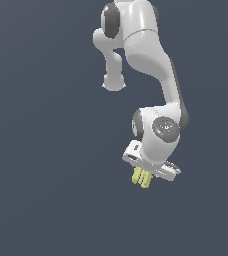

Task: Pick up the object and move it to a goal position.

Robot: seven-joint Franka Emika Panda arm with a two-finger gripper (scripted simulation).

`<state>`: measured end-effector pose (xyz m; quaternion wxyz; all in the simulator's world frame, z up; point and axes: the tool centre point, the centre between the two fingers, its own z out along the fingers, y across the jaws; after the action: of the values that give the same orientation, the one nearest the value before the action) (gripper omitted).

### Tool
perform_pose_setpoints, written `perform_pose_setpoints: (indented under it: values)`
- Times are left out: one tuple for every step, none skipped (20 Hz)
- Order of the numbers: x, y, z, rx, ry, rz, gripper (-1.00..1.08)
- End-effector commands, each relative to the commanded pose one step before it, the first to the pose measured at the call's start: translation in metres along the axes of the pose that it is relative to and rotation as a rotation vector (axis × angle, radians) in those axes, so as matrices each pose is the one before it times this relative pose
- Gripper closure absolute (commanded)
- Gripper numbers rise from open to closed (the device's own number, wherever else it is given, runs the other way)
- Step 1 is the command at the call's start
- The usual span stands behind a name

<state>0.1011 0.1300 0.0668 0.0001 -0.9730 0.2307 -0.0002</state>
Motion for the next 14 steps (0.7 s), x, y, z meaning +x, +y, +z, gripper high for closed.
perform_pose_setpoints:
  values:
    - [-0.00058, 0.00038, 0.01374, -0.00044, -0.00051, 0.00109, -0.92]
    - [-0.00017, -0.00017, 0.00375, 0.0, 0.0, 0.0, -0.92]
    - [0.00022, 0.00023, 0.00274, 0.00007, 0.00013, 0.00067, -0.92]
    - [0.00004, -0.00018, 0.00194, 0.0, 0.0, 0.0, -0.92]
    - [0.00015, -0.00019, 0.00103, 0.0, 0.0, 0.0, -0.92]
    - [0.00027, -0.00021, 0.00012, 0.0, 0.0, 0.0, -0.92]
    - [0.00039, -0.00022, -0.00078, 0.0, 0.0, 0.0, -0.92]
    - [0.00029, -0.00014, -0.0009, 0.0, 0.0, 0.0, -0.92]
    - [0.00009, -0.00004, -0.00033, 0.0, 0.0, 0.0, -0.92]
    - [0.0, 0.0, 0.0, 0.0, 0.0, 0.0, 1.08]
    - [0.0, 0.0, 0.0, 0.0, 0.0, 0.0, 1.08]
    - [0.0, 0.0, 0.0, 0.0, 0.0, 0.0, 1.08]
    - [0.0, 0.0, 0.0, 0.0, 0.0, 0.0, 1.08]
    - [0.0, 0.0, 0.0, 0.0, 0.0, 0.0, 1.08]
